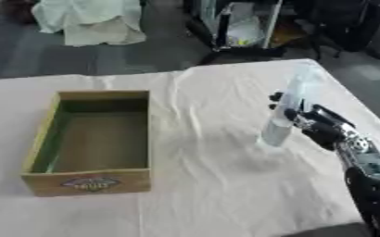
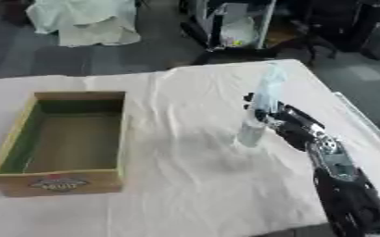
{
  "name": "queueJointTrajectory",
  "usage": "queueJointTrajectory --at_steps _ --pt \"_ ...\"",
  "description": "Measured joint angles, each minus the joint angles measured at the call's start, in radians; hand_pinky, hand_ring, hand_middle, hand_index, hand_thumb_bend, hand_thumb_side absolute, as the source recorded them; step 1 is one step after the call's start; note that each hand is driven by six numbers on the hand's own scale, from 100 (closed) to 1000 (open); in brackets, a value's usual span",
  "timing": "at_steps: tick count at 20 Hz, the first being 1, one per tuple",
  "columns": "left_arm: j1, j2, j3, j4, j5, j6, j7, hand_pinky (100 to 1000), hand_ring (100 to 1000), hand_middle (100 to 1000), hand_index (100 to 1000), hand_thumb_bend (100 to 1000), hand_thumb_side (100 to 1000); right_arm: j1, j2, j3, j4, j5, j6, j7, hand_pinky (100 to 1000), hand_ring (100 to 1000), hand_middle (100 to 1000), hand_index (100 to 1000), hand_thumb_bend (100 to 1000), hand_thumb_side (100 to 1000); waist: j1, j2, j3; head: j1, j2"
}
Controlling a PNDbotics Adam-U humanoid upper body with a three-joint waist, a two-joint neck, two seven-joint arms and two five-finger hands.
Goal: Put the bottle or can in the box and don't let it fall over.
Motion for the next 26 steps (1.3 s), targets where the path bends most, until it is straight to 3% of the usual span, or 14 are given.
queueJointTrajectory --at_steps 6,15,20,26 --pt "0.0 0.0 0.0 0.0 0.0 0.0 0.0 1000 1000 1000 773 100 822 0.0 0.008 0.0 0.003 0.004 0.014 -0.031 993 983 1000 996 100 470 0.0 0.001 0.0 0.0 0.0" --pt "-0.001 -0.001 0.0 0.0 0.0 0.001 -0.001 1000 1000 1000 773 104 825 -0.027 0.036 0.001 -0.001 0.101 0.059 -0.19 943 926 969 931 100 470 0.002 0.003 0.005 -0.005 0.0" --pt "-0.001 -0.001 0.0 0.0 0.0 0.002 -0.002 1000 1000 1000 774 106 828 -0.036 0.049 0.007 -0.014 0.138 0.067 -0.228 908 875 926 895 100 470 0.002 0.005 0.006 -0.005 0.0" --pt "-0.001 -0.001 0.0 0.0 0.0 0.004 -0.004 1000 1000 1000 773 104 828 -0.037 0.058 0.011 -0.024 0.145 0.074 -0.251 688 707 756 747 100 470 0.003 0.007 0.006 -0.006 0.0"
